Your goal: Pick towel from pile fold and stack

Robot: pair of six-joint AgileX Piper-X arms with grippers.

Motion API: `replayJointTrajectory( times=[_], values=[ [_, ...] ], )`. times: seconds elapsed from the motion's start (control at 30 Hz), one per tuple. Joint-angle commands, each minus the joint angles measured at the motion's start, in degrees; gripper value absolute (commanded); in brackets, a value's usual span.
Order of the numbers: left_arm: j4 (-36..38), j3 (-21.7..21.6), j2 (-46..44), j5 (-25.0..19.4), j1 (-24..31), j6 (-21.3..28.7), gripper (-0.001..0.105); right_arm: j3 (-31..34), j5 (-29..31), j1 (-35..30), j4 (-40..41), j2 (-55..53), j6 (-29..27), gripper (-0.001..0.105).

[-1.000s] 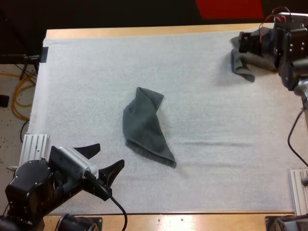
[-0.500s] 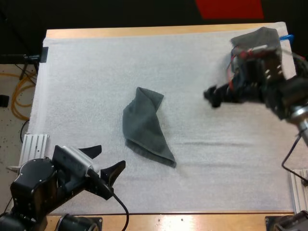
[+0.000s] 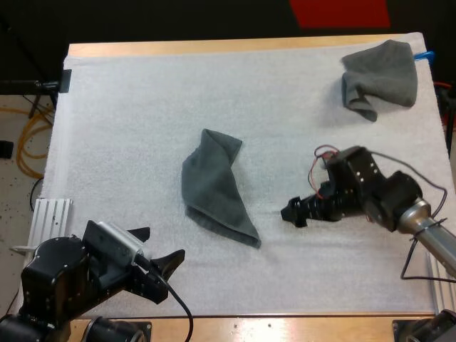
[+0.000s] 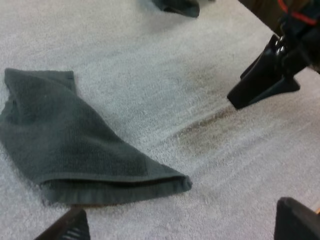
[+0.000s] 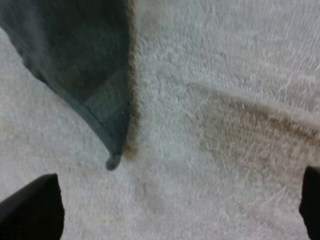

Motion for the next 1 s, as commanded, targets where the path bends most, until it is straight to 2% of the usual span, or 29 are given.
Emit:
replayJointTrajectory(
  times=[0.0, 0.17, 0.3, 0.5, 0.67, 0.97],
  values=[
    [-0.1, -0.1, -0.2, 0.3, -0.3, 0.4, 0.072, 0.7, -1.8, 0.1, -1.9, -0.3, 0.2, 0.093],
    [-0.1, 0.2, -0.2, 0.3, -0.3, 0.3, 0.072, 6.6, -11.8, 0.1, -8.7, -0.3, 1.6, 0.093],
    [-0.1, 0.3, -0.2, 0.3, -0.3, 0.3, 0.072, 9.6, -11.9, 0.9, -13.7, -0.1, 5.1, 0.093],
    [-0.1, 0.3, -0.2, 0.3, -0.3, 0.3, 0.072, 10.3, -11.7, 8.0, -19.5, 4.3, 7.4, 0.093],
    [0.6, 0.3, -0.2, 0.3, -0.3, 0.1, 0.072, 10.3, -6.4, 13.9, -26.7, 10.5, 14.3, 0.093],
    [0.6, 0.3, -0.2, 0.3, -0.3, 0.0, 0.072, 10.3, -6.8, 14.1, -37.4, 18.9, 23.5, 0.093]
  ],
)
